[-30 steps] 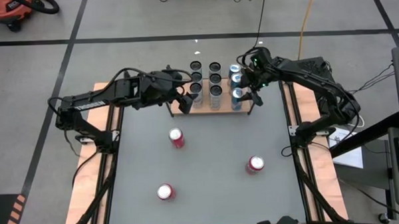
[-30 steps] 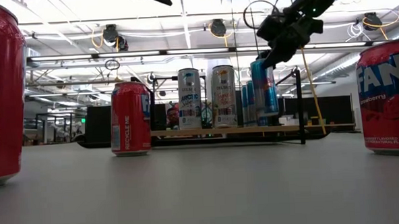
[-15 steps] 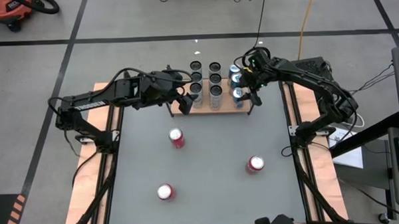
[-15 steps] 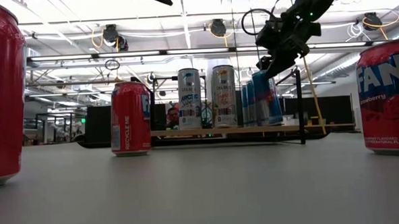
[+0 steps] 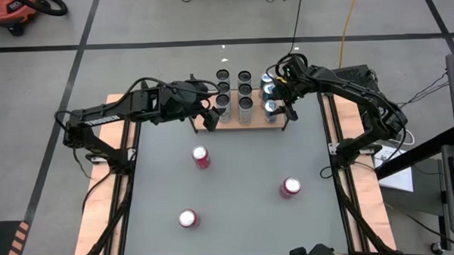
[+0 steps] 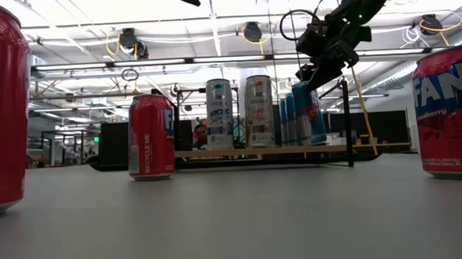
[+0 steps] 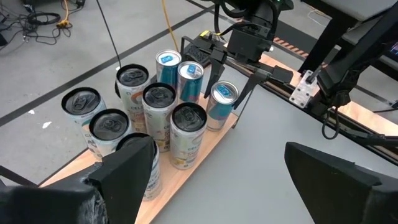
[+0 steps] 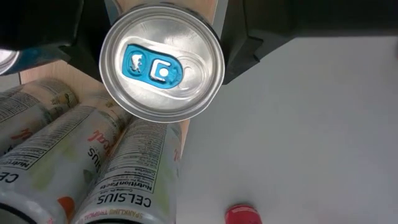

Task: Place canned beverage on shelf
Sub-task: Put the blue soda can aligned with the other blue soda can on the shelf

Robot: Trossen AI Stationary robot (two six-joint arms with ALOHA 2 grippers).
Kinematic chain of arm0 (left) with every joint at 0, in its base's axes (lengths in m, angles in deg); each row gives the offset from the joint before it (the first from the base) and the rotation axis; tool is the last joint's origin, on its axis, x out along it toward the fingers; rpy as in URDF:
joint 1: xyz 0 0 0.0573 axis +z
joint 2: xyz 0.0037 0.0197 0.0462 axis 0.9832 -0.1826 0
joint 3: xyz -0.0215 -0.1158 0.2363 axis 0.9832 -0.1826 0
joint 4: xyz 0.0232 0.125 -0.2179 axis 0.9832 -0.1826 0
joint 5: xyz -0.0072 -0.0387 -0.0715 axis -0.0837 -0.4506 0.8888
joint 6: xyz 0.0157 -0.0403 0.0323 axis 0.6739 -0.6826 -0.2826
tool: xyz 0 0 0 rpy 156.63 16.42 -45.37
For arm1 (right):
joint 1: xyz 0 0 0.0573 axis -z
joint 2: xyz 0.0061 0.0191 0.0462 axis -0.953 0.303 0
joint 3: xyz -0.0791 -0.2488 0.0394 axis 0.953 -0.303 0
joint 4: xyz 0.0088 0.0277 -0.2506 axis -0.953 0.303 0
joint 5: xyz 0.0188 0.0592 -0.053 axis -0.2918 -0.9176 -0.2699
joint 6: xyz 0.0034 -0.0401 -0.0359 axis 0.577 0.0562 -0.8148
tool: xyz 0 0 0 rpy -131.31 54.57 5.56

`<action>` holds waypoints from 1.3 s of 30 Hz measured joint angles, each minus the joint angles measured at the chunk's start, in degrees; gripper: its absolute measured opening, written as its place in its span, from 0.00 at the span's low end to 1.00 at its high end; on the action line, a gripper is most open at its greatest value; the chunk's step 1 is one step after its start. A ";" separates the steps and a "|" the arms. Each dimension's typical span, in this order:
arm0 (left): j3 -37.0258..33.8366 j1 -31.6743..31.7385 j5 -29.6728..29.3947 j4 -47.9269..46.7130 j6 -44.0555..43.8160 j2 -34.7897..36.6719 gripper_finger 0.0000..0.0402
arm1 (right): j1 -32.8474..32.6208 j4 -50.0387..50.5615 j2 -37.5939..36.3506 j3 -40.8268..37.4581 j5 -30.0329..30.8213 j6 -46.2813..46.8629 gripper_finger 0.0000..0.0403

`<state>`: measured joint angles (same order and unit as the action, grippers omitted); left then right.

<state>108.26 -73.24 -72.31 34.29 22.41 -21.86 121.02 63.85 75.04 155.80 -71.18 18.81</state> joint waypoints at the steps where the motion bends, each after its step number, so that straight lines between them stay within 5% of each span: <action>1: 0.00 0.00 0.00 0.00 0.01 0.00 0.91 | 0.00 0.04 0.00 0.00 0.00 -0.16 0.48; 31: 0.00 0.00 0.02 -0.18 -0.48 0.00 0.91 | 0.00 0.75 -1.56 1.08 0.08 -2.29 0.65; 39: 0.00 -0.74 0.04 -0.20 -0.38 0.00 0.91 | -0.02 2.02 -6.15 5.32 2.96 7.88 0.65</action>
<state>108.26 -73.98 -72.27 34.09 22.03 -21.86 121.00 65.87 68.89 161.12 -68.22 26.69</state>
